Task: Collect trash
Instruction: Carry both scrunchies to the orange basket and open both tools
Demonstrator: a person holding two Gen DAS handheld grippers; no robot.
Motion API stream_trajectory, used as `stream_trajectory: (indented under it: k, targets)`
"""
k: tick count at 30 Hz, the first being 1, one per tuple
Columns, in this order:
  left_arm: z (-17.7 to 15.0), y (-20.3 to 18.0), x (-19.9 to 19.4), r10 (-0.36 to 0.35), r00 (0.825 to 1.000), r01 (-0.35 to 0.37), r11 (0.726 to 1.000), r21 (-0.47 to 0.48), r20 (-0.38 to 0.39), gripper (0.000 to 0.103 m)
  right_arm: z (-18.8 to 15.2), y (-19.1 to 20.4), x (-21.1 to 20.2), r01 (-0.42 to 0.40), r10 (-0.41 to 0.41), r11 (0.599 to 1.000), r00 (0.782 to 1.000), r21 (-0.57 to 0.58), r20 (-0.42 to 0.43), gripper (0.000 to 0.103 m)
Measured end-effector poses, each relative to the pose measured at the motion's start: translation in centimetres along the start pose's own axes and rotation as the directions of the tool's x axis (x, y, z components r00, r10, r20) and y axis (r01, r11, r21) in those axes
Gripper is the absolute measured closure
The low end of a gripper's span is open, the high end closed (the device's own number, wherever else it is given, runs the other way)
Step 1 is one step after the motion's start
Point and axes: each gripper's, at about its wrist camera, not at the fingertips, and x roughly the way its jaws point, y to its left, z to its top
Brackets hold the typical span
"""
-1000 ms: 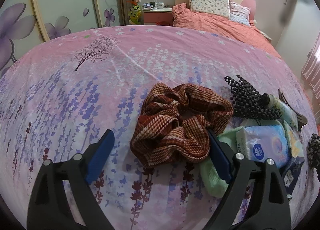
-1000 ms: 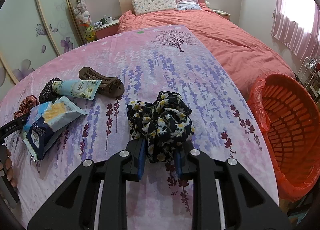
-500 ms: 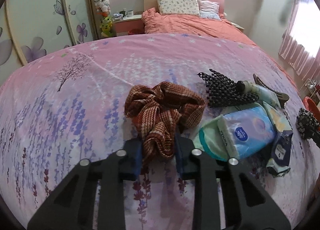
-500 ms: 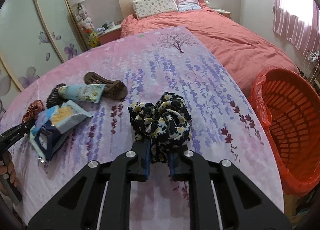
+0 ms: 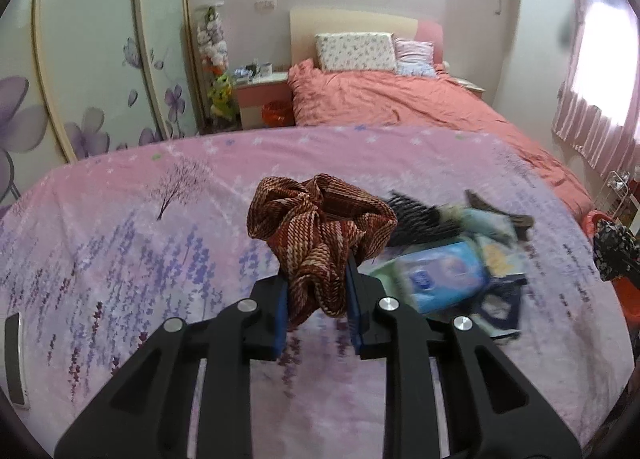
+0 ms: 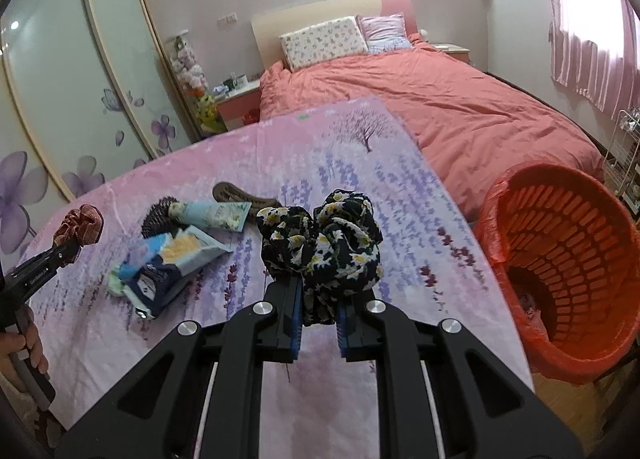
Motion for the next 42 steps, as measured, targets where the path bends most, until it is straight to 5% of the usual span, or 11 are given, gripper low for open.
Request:
stream_trajectory:
  k: [10, 20, 32, 42]
  targets:
    - [0.9, -6.5, -5.1, -0.096, 0.992, 0.094, 0.995, 0.031, 0.079, 0.079, 0.4, -1.9, -4.5, 0.034, -0.034, 0.999, 0.994, -0.003, 0.107, 0.089]
    - [1.2, -14.8, -8.4, -0.219, 0.965, 0.205, 0.973, 0.107, 0.146, 0.078, 0.0, -4.5, -8.5, 0.110, -0.107, 0.994, 0.969, -0.004, 0.223, 0.089]
    - [0.9, -23.3, -8.5, -0.347, 0.929, 0.323, 0.930, 0.174, 0.127, 0.078, -0.2, -9.5, -9.4, 0.148, -0.161, 0.987, 0.953, 0.069, 0.255, 0.089]
    - [0.1, -31.5, -6.5, -0.468, 0.882, 0.450, 0.872, 0.193, 0.058, 0.078, 0.1, -14.5, -9.2, 0.180, -0.213, 0.972, 0.944, 0.148, 0.253, 0.089]
